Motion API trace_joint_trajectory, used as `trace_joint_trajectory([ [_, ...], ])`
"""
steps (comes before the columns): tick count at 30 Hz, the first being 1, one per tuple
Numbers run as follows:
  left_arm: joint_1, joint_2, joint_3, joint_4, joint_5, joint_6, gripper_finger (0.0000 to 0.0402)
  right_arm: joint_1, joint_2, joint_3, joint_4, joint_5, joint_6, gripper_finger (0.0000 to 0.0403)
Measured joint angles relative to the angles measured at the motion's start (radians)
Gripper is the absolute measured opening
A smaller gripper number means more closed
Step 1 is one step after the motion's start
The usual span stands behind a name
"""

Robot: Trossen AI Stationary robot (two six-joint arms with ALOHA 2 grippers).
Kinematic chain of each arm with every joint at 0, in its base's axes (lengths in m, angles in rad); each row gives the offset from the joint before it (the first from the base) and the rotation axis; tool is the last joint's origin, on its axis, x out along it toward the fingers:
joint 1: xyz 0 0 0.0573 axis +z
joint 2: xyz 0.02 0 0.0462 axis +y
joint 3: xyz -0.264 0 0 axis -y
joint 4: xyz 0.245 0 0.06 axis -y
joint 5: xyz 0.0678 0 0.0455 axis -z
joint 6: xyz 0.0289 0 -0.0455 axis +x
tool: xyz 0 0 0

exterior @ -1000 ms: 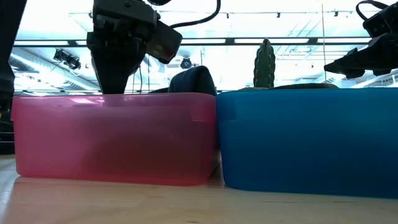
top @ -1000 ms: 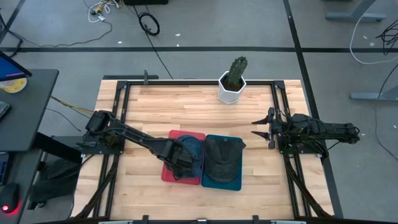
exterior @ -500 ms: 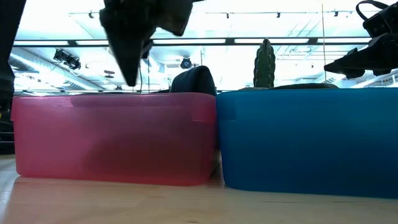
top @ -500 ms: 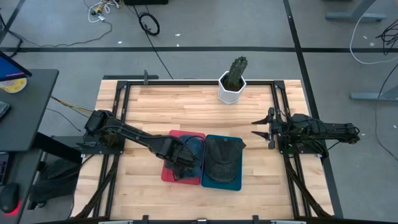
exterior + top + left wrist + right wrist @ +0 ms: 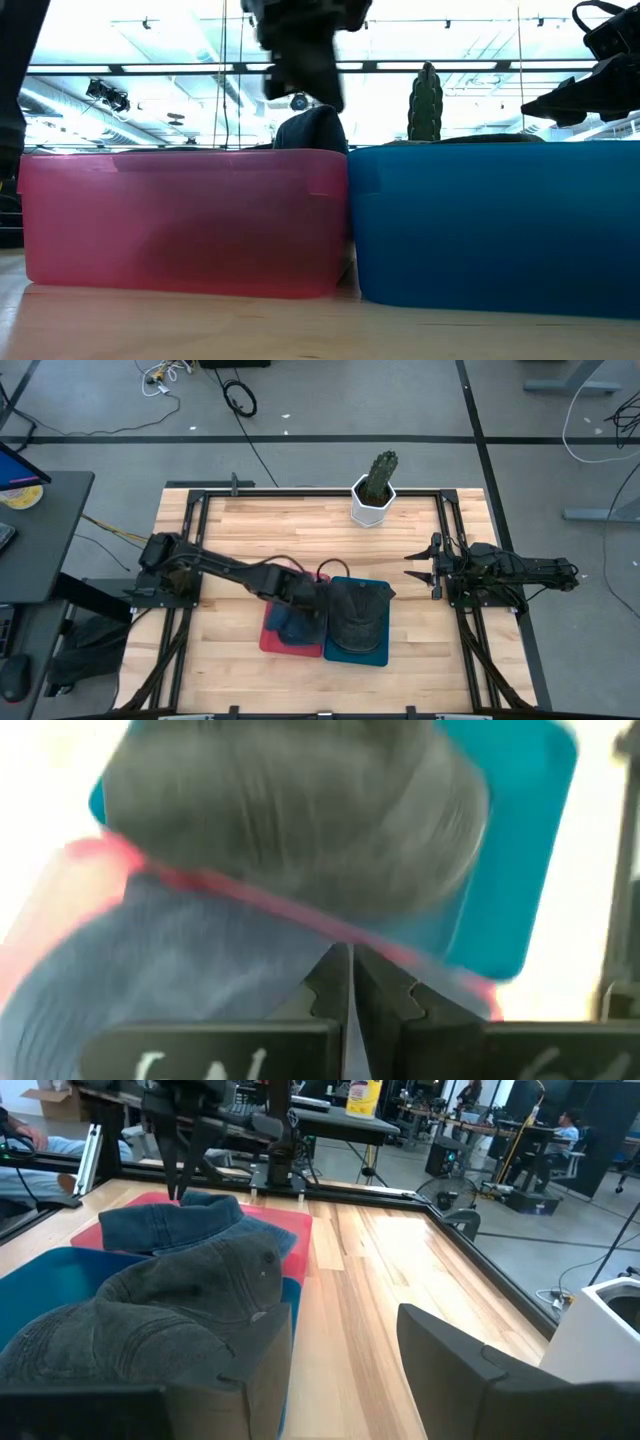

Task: Pick & Place hat
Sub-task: Return to Home Position

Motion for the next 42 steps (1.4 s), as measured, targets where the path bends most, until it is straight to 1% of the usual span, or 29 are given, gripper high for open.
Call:
trace_joint_trajectory([
  [7,0.045,0.000,0.000,0.216,0.000,-0.001,0.0023,0.000,0.000,0.000,0.000,0.000,0.000,0.0188],
  [10,0.054,0.000,0.000,0.293,0.001,-0.029,0.0023,0.000,0.000,0.000,0.000,0.000,0.000,0.0187],
  [13,0.060,0.000,0.000,0.371,0.001,-0.025,0.0023,0.000,0.000,0.000,0.000,0.000,0.000,0.0188],
  [21,0.072,0.000,0.000,0.494,0.005,-0.034,0.0023,0.000,0.000,0.000,0.000,0.000,0.000,0.0188],
  [23,0.072,0.000,0.000,0.503,0.005,-0.057,0.0023,0.000,0.000,0.000,0.000,0.000,0.000,0.0187],
  [25,0.070,0.000,0.000,0.500,0.005,-0.049,0.0023,0.000,0.000,0.000,0.000,0.000,0.000,0.0188],
  [32,0.040,-0.015,-0.001,0.505,0.005,0.175,0.0024,0.000,0.000,0.000,0.000,0.000,0.000,0.0188],
  [35,0.027,-0.048,0.000,0.511,0.002,0.221,0.0023,0.000,0.000,0.000,0.000,0.000,0.000,0.0188],
  [39,0.019,-0.084,0.000,0.465,-0.001,0.301,0.0025,0.000,0.000,0.000,0.000,0.000,0.000,0.0187],
  [42,0.032,-0.122,0.000,0.415,-0.002,0.305,0.0027,0.000,0.000,0.000,0.000,0.000,0.000,0.0187],
])
